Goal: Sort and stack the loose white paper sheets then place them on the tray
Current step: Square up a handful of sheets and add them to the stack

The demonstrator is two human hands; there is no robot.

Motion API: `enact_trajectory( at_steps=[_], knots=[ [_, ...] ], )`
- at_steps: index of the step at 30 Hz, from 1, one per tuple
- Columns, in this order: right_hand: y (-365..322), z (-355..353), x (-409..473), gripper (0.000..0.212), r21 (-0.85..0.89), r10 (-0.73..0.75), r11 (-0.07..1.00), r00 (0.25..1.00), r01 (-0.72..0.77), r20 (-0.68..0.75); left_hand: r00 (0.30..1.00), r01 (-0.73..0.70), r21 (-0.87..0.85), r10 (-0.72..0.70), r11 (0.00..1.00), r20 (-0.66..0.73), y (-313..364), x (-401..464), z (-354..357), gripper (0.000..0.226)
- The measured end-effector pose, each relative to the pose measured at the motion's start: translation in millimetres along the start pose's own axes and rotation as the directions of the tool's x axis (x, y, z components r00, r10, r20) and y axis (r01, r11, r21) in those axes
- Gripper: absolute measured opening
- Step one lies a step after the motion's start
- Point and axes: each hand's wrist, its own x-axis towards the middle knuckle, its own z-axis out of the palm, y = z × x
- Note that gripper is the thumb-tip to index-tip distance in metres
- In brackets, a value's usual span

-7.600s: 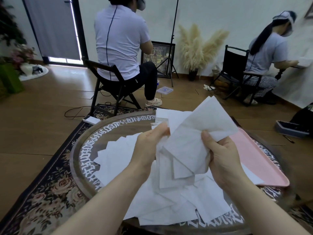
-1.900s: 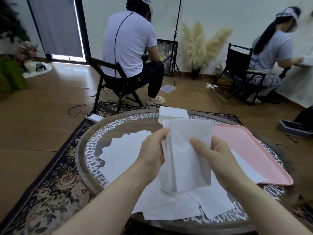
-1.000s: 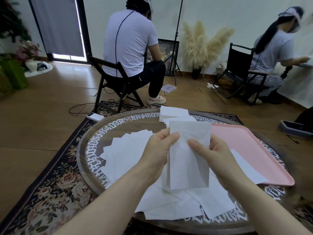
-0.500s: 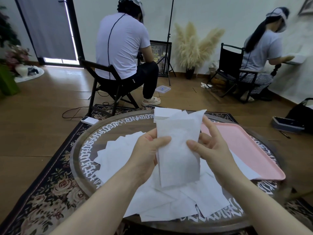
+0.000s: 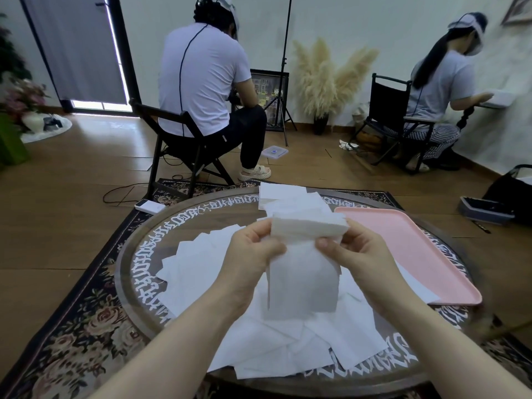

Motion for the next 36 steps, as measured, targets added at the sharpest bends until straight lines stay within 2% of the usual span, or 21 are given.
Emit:
enact_trajectory(
  at_steps=[2, 5, 7, 11, 15, 21, 25, 27, 33, 36],
  knots=[
    [1, -1, 1, 0.016, 0.003, -0.013, 1.0, 1.0, 0.013, -0.015, 1.0, 0.02, -0.06, -0.02, 0.998, -0.006, 3, 1, -3, 0.047],
    [1, -2, 0, 0.014, -0.007, -0.024, 1.0, 1.0, 0.024, 0.003, 0.999, 0.02, -0.13, -0.026, 0.991, -0.045, 5, 2, -6, 0.037],
    [0, -2, -1, 0.014, -0.013, -0.029, 0.999, 0.999, 0.029, 0.042, 0.995, 0.009, -0.126, -0.022, 0.992, -0.102, 4, 2, -5, 0.033],
    [0, -2, -3, 0.016, -0.078, -0.006, 0.997, 0.982, 0.021, 0.19, 0.989, -0.024, -0.136, 0.003, 0.99, -0.15, -1, 4, -6, 0.052],
    [0, -3, -7, 0.015, -0.144, 0.036, 0.99, 0.962, 0.004, 0.27, 0.982, -0.052, -0.062, 0.04, 0.997, -0.184, -2, 5, -6, 0.047],
    [0, -3, -8, 0.014, -0.102, 0.047, 0.995, 0.97, -0.023, 0.24, 0.977, -0.069, -0.02, 0.064, 0.997, -0.204, -2, 5, -5, 0.041],
    [0, 0, -8, 0.038, -0.072, 0.053, 0.997, 0.974, -0.038, 0.222, 0.973, -0.057, -0.03, 0.048, 0.998, -0.226, -2, 5, -3, 0.039],
    [-1, 1, -7, 0.043, -0.069, 0.059, 0.997, 0.974, -0.045, 0.219, 0.972, -0.063, -0.04, 0.052, 0.997, -0.23, -2, 6, -3, 0.038],
    [-1, 4, -8, 0.015, -0.108, 0.056, 0.994, 0.979, -0.035, 0.196, 0.975, -0.074, -0.057, 0.06, 0.996, -0.213, -2, 5, -4, 0.038],
    [-1, 6, -9, 0.014, -0.144, 0.004, 0.99, 0.995, 0.011, 0.101, 0.968, -0.075, -0.017, 0.068, 0.997, -0.242, -2, 6, -6, 0.037]
  ],
)
